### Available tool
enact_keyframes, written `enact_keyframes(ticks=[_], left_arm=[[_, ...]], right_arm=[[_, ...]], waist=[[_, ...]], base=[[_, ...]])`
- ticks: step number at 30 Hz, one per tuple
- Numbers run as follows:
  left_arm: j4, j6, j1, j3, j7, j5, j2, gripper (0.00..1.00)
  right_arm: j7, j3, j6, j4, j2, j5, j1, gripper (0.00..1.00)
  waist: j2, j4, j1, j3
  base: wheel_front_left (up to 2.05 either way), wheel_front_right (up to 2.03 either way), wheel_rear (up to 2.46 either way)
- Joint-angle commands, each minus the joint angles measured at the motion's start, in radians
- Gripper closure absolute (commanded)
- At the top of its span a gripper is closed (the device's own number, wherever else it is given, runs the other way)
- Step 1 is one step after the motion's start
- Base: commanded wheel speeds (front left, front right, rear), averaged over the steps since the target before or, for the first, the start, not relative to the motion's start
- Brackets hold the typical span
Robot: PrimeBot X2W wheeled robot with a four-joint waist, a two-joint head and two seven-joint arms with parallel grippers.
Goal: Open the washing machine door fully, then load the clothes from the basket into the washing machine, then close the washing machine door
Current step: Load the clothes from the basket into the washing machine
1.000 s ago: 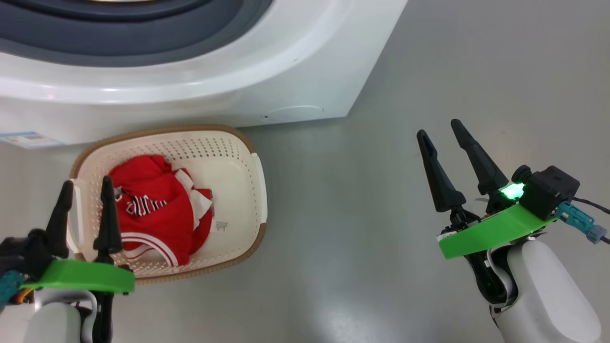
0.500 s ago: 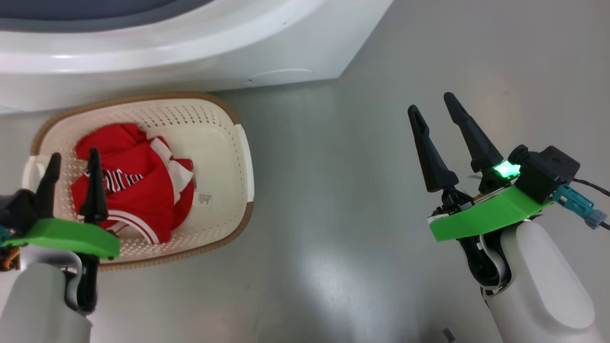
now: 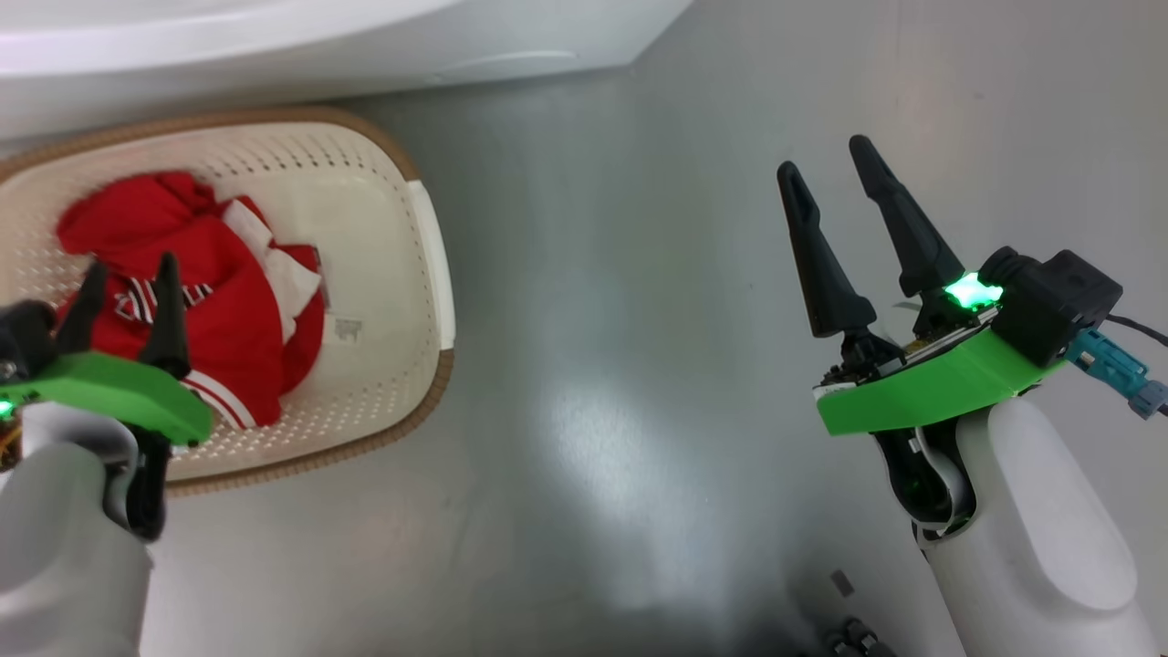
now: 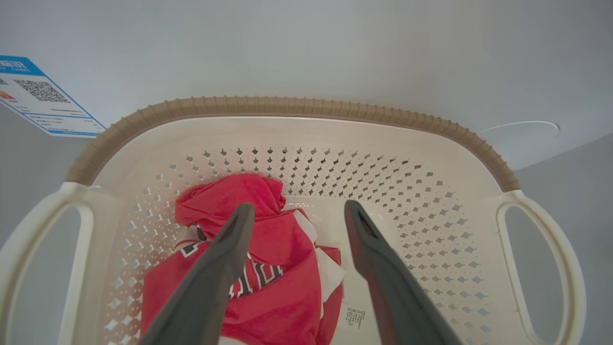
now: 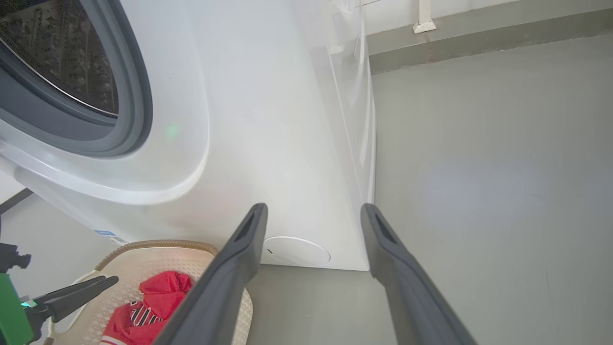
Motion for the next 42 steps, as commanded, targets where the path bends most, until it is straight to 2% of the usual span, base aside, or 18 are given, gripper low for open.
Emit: enact_keyframes(ticks=[1, 12, 25, 35, 42], left_arm=[[0.016, -0.003, -0.013, 0.007, -0.006, -0.016, 0.053, 0.0], [0.17, -0.003, -0.139, -0.132, 0.023, -0.151, 0.101, 0.0], [0.275, -0.003, -0.251, -0.268, 0.077, -0.236, 0.143, 0.0], [0.39, -0.003, -0.305, -0.304, 0.132, -0.26, 0.153, 0.0], [0.404, -0.003, -0.311, -0.333, 0.197, -0.28, 0.146, 0.0]], right_arm=[[-0.005, 0.017, 0.002, -0.029, 0.009, -0.012, 0.011, 0.0], [-0.005, 0.018, 0.002, -0.046, 0.022, -0.024, -0.006, 0.0], [-0.005, 0.029, 0.002, -0.058, 0.04, -0.032, -0.016, 0.0], [-0.005, 0.037, 0.002, -0.059, 0.047, -0.035, -0.014, 0.0], [-0.005, 0.035, 0.002, -0.057, 0.051, -0.037, -0.015, 0.0]], waist=[[0.0, -0.015, -0.0001, 0.036], [0.0, -0.048, -0.0001, 0.135], [0.0, -0.081, -0.0001, 0.219], [0.0, -0.104, -0.0001, 0.245], [0.0, -0.105, -0.0001, 0.248]], base=[[0.0, 0.0, 0.0], [0.0, 0.0, 0.0], [0.0, 0.0, 0.0], [0.0, 0.0, 0.0], [0.0, 0.0, 0.0]])
